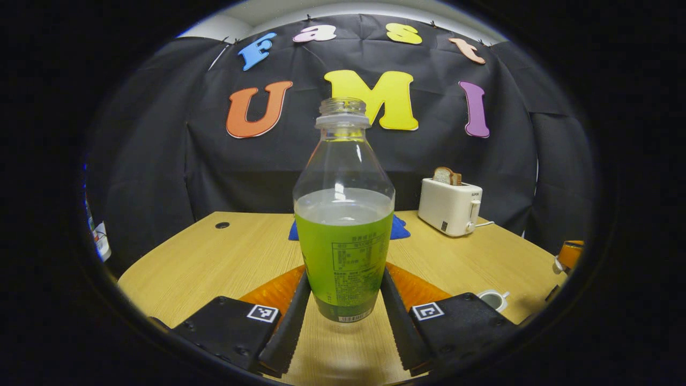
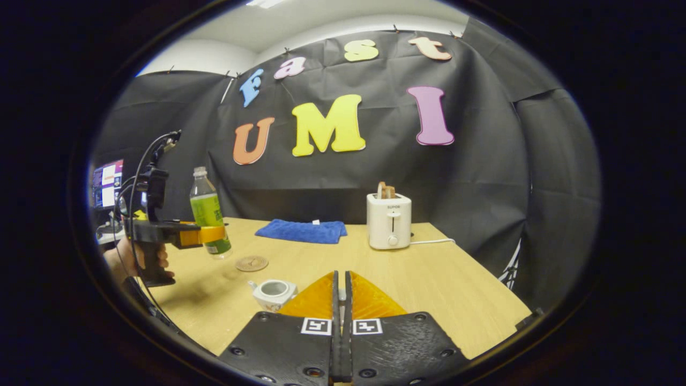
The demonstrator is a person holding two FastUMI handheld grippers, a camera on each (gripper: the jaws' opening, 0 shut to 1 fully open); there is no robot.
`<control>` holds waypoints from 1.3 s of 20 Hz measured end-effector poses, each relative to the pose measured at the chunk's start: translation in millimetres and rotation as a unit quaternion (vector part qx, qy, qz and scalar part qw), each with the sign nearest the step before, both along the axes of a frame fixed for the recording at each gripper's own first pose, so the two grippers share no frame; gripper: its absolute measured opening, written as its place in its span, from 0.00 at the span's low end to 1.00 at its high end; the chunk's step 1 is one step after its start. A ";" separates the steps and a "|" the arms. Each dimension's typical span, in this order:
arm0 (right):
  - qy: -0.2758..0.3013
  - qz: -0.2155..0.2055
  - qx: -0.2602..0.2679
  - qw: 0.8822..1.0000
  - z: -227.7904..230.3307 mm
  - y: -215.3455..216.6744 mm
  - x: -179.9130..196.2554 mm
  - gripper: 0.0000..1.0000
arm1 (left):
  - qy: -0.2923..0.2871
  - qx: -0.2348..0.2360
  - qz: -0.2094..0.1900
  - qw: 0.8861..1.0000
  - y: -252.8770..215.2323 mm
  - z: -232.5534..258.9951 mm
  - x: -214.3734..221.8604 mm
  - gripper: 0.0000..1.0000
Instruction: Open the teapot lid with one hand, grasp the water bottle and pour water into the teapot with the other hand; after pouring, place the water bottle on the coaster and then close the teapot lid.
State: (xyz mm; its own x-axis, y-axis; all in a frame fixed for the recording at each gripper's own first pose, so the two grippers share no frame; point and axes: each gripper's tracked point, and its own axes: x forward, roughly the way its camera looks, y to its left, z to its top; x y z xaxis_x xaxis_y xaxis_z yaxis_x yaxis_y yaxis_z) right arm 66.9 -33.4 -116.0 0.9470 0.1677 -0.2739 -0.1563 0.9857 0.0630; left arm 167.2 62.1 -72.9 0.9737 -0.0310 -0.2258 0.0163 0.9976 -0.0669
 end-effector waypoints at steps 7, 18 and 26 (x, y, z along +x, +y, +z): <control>0.016 0.013 -0.001 1.000 -17.7 10.0 9.5 0.00 | 0.010 0.006 -0.021 1.000 -4.1 -25.8 45.0 0.73; 0.039 0.017 0.005 0.999 -35.5 11.2 15.5 0.00 | 0.034 0.006 -0.030 0.999 -9.9 -53.4 68.9 0.77; 0.040 0.018 0.005 0.999 -36.1 12.8 14.2 0.00 | 0.066 0.020 -0.032 0.997 -12.9 -66.6 65.3 0.82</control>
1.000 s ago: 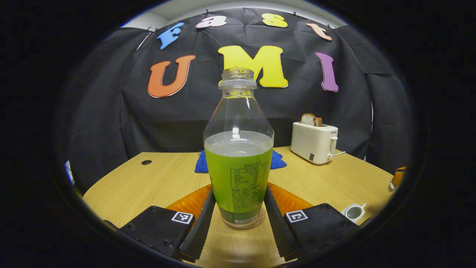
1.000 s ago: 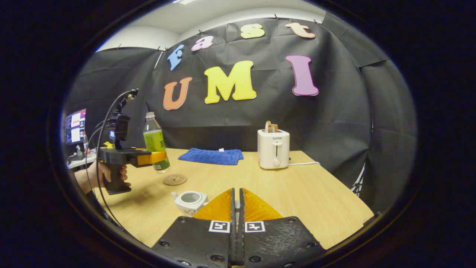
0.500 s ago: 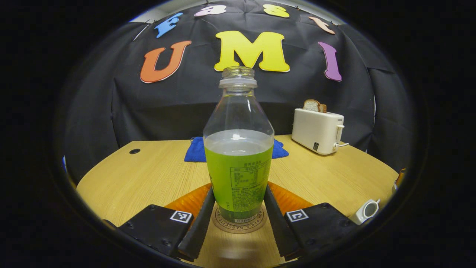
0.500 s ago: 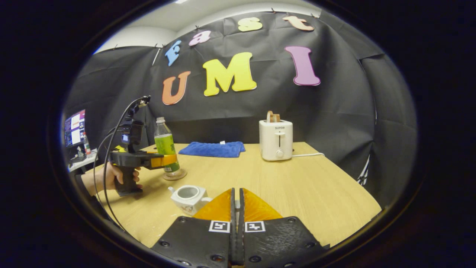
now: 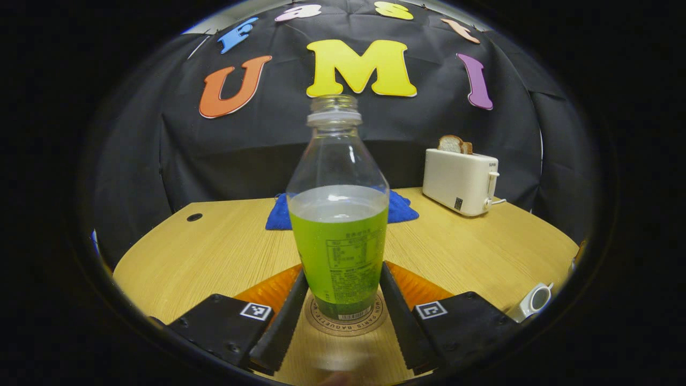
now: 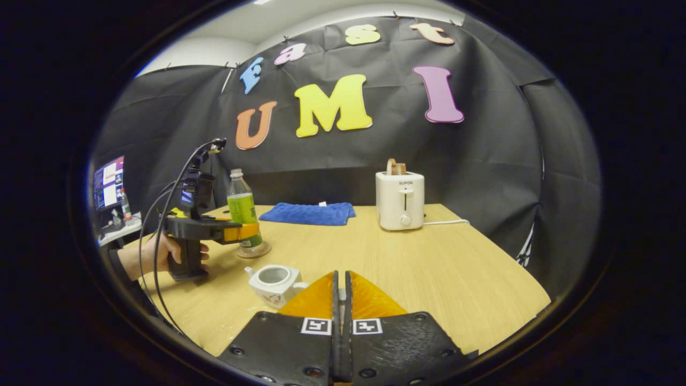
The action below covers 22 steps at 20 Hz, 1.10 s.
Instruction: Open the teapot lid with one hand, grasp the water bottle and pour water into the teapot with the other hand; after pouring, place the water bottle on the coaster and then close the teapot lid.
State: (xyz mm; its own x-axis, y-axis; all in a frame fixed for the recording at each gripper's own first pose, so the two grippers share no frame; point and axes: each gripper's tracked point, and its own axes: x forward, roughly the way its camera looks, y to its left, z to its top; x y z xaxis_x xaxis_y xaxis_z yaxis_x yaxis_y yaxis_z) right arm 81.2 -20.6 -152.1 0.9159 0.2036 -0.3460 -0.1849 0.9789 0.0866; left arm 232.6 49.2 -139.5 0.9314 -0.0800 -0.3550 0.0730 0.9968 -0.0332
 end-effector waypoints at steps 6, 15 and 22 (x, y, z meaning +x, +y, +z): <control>-0.007 0.004 -0.004 1.000 9.4 6.8 -7.8 0.00 | 0.005 0.021 0.013 1.000 3.1 3.3 -14.4 1.00; -0.036 0.025 -0.005 0.999 29.4 29.9 -14.0 0.00 | 0.020 -0.047 0.041 0.998 10.7 16.8 -116.6 1.00; -0.052 0.062 0.000 0.997 33.5 64.6 11.1 0.00 | -0.029 -0.035 0.103 0.994 47.8 39.9 -187.0 1.00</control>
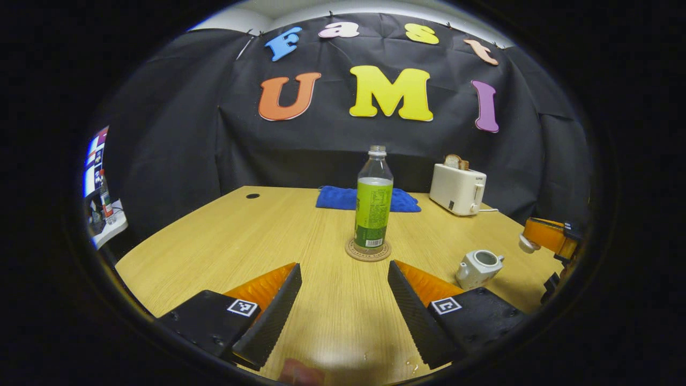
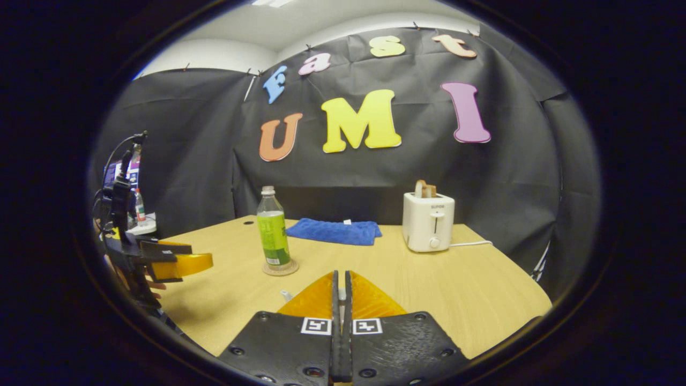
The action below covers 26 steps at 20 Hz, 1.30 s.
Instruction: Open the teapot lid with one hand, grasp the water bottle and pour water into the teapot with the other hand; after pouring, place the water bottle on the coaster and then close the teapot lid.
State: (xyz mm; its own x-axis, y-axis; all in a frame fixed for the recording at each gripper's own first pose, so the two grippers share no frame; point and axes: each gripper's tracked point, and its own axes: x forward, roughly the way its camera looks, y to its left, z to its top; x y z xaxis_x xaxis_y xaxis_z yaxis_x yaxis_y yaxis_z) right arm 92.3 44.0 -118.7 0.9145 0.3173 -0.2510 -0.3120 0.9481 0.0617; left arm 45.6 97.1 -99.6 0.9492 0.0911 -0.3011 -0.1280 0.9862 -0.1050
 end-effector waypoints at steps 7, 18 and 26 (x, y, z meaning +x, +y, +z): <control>0.010 0.031 -0.001 0.999 -21.9 39.5 21.6 0.00 | -0.032 0.026 0.044 0.998 34.4 19.8 -38.1 1.00; 0.023 0.025 -0.007 0.999 -41.9 43.5 32.5 0.00 | -0.032 0.034 0.047 0.998 43.1 17.2 -41.3 1.00; 0.029 0.019 -0.024 0.999 -49.3 45.6 31.3 0.04 | -0.035 0.037 0.040 0.998 35.0 22.1 -38.3 1.00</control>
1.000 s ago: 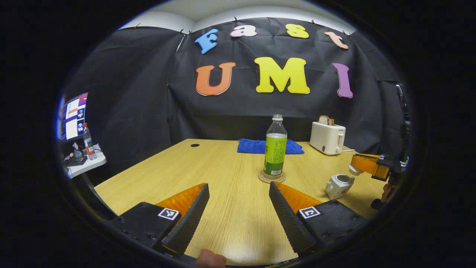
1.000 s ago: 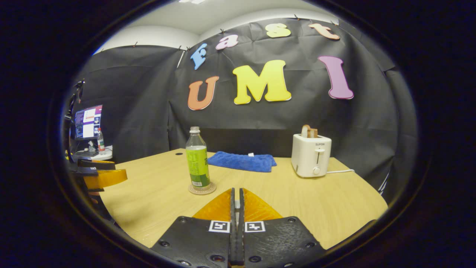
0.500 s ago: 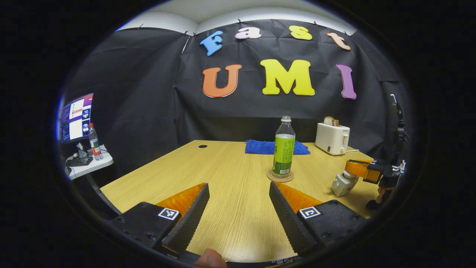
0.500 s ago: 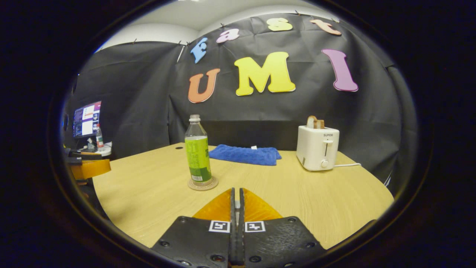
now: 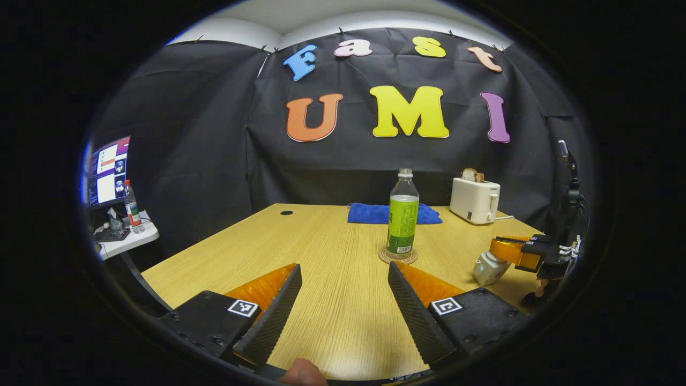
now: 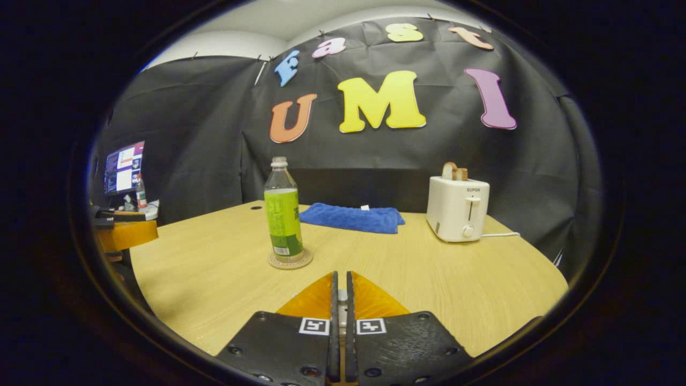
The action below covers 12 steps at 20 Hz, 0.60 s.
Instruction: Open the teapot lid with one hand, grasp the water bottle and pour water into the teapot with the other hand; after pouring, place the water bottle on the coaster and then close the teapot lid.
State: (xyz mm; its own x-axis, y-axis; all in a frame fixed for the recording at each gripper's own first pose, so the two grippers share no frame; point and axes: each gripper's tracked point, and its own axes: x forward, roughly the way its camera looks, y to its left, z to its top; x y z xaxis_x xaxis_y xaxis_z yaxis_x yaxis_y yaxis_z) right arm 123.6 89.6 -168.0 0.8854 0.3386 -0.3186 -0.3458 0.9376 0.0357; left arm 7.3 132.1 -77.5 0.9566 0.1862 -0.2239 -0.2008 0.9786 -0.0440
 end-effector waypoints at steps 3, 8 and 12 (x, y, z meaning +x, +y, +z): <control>-0.012 -0.019 0.011 1.000 14.5 -10.4 -0.6 0.14 | -0.010 0.005 -0.004 1.000 -5.1 9.4 0.3 1.00; -0.058 -0.085 0.009 0.995 50.6 -55.2 -12.1 0.68 | -0.041 -0.004 -0.024 0.999 -31.9 32.0 7.8 1.00; -0.101 -0.133 -0.008 0.986 82.9 -91.5 -39.2 0.97 | -0.066 -0.017 -0.052 0.996 -69.6 49.7 16.7 1.00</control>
